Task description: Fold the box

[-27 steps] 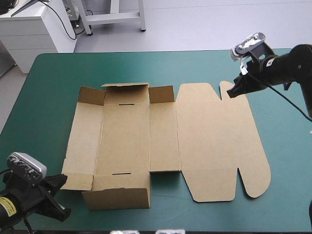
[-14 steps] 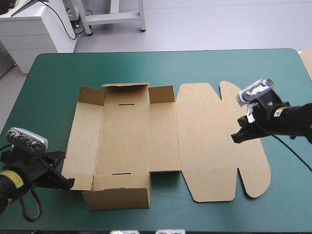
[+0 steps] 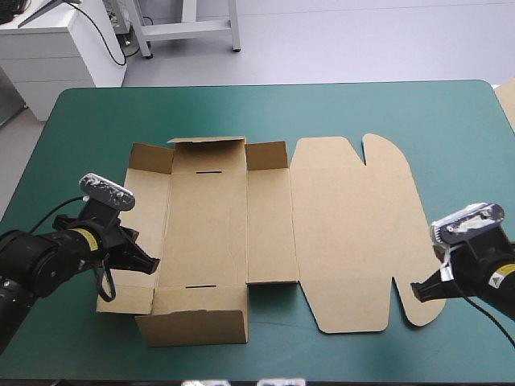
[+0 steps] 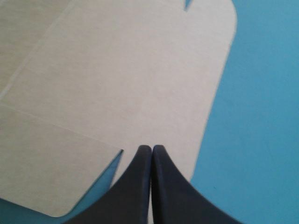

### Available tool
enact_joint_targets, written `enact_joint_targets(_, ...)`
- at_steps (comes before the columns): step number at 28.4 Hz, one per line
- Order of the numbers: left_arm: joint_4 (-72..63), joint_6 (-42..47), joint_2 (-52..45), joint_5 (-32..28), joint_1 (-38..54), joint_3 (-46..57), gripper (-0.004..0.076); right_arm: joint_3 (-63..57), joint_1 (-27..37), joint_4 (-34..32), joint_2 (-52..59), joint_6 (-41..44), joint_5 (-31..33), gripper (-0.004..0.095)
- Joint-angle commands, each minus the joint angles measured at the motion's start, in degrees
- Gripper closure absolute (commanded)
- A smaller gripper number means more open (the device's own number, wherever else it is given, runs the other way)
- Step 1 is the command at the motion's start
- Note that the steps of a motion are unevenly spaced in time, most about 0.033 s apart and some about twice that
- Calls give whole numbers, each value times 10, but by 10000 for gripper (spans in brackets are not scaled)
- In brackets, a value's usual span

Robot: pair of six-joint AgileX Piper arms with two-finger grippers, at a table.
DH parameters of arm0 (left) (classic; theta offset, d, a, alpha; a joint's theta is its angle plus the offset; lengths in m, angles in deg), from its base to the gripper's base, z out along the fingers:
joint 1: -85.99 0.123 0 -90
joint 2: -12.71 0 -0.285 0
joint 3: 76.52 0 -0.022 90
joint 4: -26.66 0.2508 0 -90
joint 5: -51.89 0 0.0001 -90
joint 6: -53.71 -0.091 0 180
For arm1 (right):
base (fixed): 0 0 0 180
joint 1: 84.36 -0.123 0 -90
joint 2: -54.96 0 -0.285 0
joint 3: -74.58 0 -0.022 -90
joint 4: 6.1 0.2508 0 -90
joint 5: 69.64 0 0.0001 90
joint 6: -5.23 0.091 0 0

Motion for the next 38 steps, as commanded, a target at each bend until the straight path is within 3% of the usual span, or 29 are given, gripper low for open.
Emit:
enact_joint_targets(1, 23, -4, 16, -31, -4, -19, 708, -15, 5, -116, 26, 112, -47, 923)
enact_joint_targets(2, 24, -4, 21, -31, 0, -19, 708, -25, 5, -159, 36, 144, -43, 923)
enact_joint_targets(4, 19, -4, 24, -33, 14, -19, 708, -38, 5, -177, 46, 162, -42, 923)
enact_joint_targets(7, -3, -14, 24, -50, 44, -19, 708, -55, 5, -171, 59, 162, -49, 923)
enact_joint_targets(10, -78, -88, 29, -55, 86, -19, 708, -64, 5, -165, 65, 162, -56, 924)
enact_joint_targets(18, -204, -205, 70, -33, 272, -19, 708, -65, 5, -165, 65, 141, -56, 924)
enact_joint_targets(26, -419, -361, 107, 49, 539, -19, 708, -65, 5, -164, 65, 141, -56, 924)
enact_joint_targets(30, -553, -479, 142, 164, 670, -19, 708, -65, 5, -148, 65, 141, -56, 924)
enact_joint_targets(38, -527, -487, 172, 124, 698, -19, 686, -65, 5, -145, 65, 136, -72, 924)
